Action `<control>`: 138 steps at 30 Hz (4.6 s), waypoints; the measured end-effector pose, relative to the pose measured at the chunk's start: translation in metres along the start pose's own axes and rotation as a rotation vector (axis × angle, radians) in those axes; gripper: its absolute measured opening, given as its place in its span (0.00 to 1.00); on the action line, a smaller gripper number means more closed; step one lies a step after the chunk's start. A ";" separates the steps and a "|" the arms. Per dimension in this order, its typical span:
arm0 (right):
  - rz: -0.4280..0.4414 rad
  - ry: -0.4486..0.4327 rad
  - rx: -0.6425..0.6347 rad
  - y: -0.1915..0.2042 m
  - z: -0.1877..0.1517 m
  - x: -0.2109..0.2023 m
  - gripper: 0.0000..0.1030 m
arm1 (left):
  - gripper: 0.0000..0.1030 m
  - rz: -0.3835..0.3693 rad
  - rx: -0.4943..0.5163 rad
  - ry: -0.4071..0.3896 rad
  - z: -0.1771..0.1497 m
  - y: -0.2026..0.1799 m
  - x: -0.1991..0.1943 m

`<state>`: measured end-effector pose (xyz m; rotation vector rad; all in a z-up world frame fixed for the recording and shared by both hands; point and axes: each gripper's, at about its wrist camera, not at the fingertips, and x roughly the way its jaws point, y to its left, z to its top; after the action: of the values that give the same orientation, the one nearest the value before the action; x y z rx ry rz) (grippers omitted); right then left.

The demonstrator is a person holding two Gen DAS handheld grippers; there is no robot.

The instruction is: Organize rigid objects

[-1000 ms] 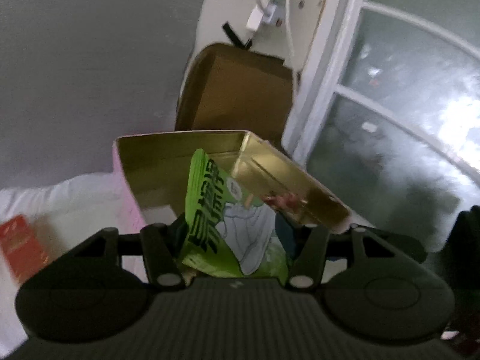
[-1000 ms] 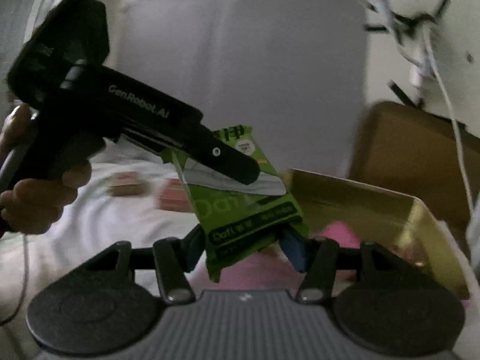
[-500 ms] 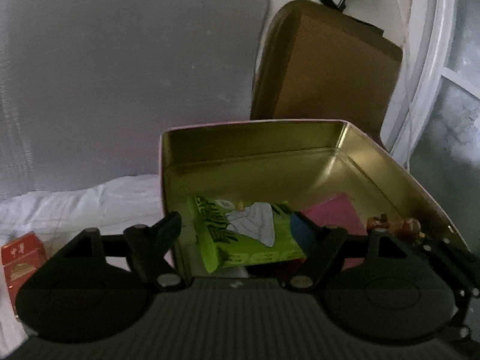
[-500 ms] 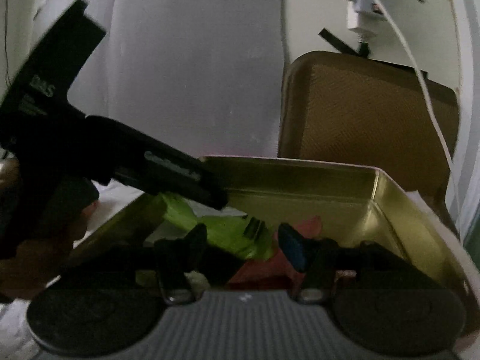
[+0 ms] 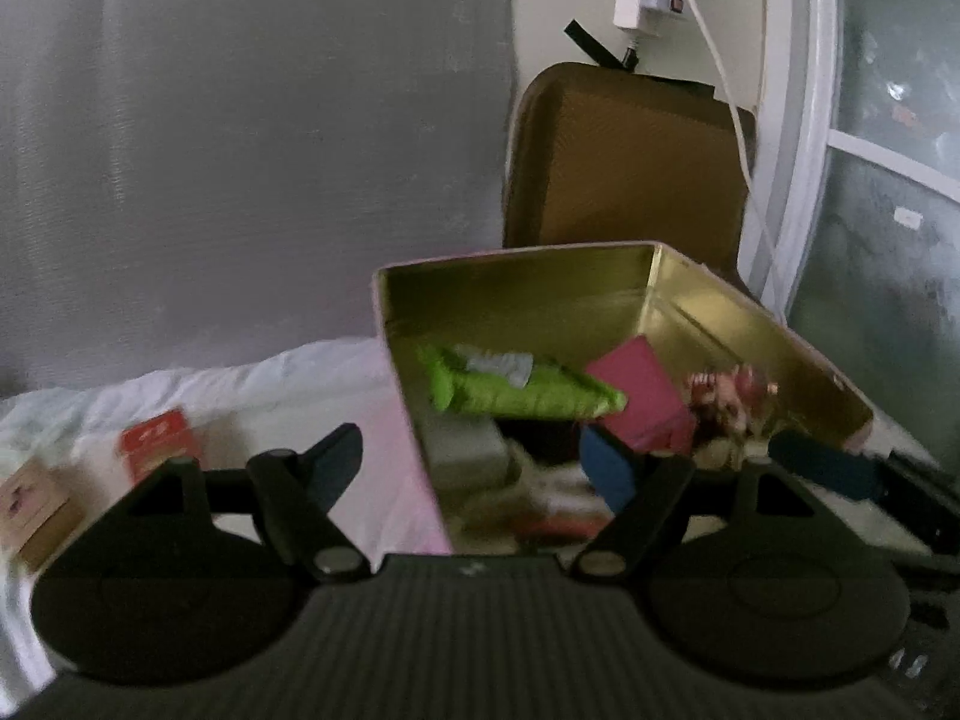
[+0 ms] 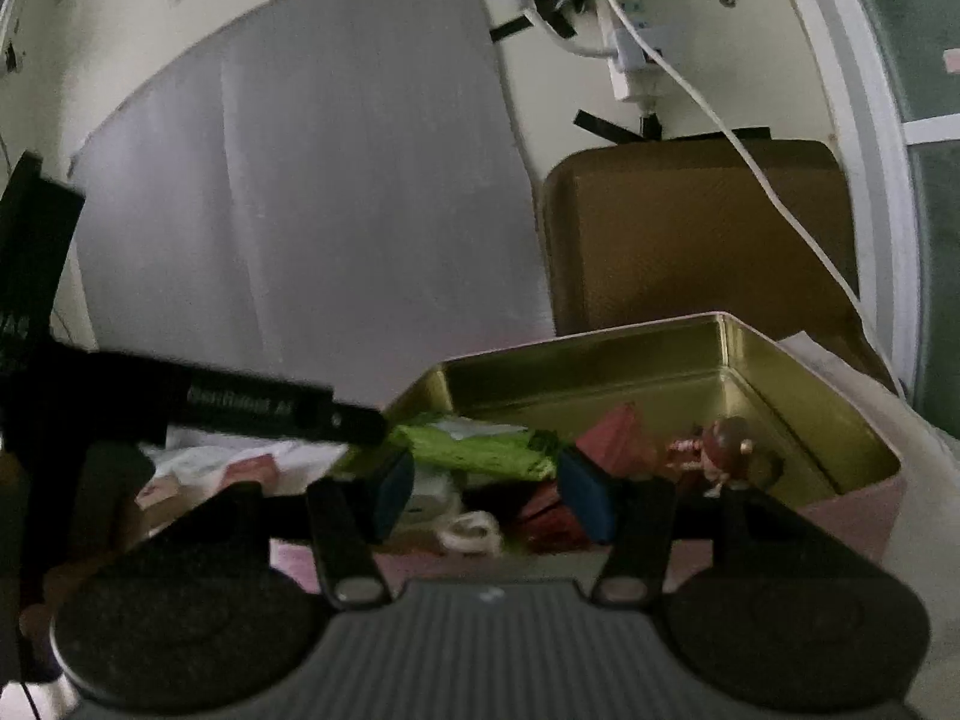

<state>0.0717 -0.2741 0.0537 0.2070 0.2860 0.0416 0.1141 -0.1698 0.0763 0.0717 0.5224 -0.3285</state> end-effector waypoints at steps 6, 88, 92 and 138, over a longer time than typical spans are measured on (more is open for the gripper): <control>0.035 0.013 -0.018 0.021 -0.004 -0.016 0.53 | 0.79 0.034 -0.028 0.008 -0.028 0.019 -0.027; 0.185 0.323 -0.126 0.137 -0.060 0.057 0.59 | 0.85 0.218 -0.169 0.049 -0.099 0.158 -0.020; 0.184 0.320 -0.131 0.138 -0.060 0.056 0.60 | 0.90 0.223 -0.166 0.035 -0.099 0.158 -0.022; 0.223 0.339 -0.192 0.166 -0.045 0.097 0.72 | 0.93 0.298 -0.356 -0.093 -0.096 0.193 -0.050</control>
<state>0.1500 -0.0961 0.0192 0.0382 0.5924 0.3260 0.0902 0.0418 0.0157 -0.2085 0.4633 0.0550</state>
